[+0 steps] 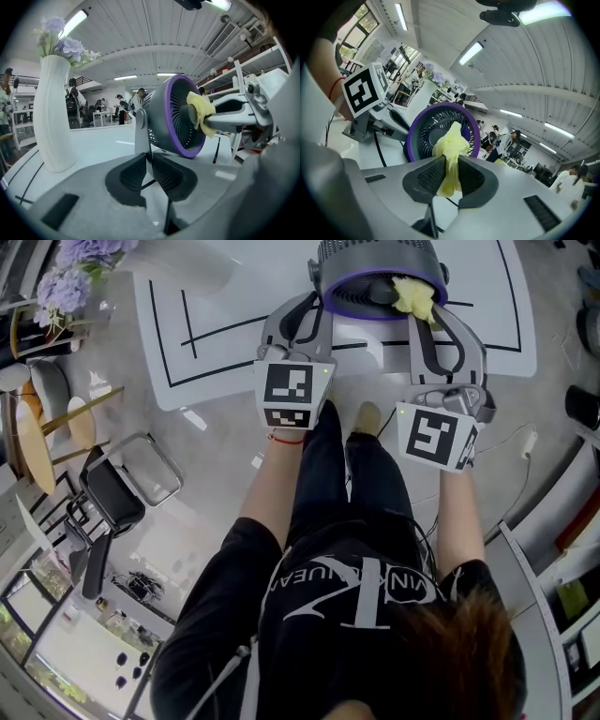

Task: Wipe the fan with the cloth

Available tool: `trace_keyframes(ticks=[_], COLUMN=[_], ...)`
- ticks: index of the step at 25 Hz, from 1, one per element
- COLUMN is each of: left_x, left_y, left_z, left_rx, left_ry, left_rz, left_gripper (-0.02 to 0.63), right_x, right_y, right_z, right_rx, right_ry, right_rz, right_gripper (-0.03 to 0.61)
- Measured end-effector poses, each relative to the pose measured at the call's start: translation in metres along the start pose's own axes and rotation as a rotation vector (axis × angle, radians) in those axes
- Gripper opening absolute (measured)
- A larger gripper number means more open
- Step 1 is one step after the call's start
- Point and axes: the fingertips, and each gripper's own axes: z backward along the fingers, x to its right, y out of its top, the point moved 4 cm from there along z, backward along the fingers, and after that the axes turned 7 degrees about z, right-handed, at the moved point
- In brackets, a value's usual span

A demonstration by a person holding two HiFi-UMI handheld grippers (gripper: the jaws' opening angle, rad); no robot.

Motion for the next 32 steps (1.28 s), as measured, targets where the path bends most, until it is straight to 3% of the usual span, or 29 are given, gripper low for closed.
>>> trace_keyframes(ticks=[19, 32], left_x=[-0.001, -0.001], left_y=[-0.001, -0.002], left_z=[0.000, 0.000], left_rx=[0.011, 0.009], left_ry=[-0.009, -0.014], left_rz=[0.044, 0.050], left_gripper=[0.040, 0.038], right_x=[-0.044, -0.059], right_y=[0.001, 0.017], right_z=[-0.020, -0.026], right_rx=[-0.040, -0.019], right_ry=[0.165, 0.256], right_rz=[-0.235, -0.241], right_gripper=[0.068, 0.065])
